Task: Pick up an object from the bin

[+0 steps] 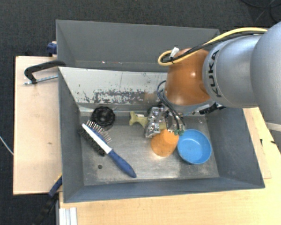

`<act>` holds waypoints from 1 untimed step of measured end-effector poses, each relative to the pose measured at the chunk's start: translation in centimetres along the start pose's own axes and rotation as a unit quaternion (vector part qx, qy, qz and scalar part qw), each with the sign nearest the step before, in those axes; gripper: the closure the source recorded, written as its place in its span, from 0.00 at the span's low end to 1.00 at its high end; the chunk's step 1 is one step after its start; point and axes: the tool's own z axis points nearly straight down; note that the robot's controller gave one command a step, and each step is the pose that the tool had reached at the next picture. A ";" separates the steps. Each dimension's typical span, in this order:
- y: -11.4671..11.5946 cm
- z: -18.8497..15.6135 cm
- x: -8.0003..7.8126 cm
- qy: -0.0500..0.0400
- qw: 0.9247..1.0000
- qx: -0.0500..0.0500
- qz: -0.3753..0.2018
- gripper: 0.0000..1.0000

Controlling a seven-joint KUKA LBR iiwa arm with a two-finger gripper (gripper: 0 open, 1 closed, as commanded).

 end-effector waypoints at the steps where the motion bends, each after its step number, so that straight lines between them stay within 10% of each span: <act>1: -0.1 0.3 0.5 0.011 1.000 0.001 -0.001 0.00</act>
Offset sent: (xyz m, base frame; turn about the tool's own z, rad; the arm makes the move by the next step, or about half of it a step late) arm 0.0000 0.0000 0.0000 0.0000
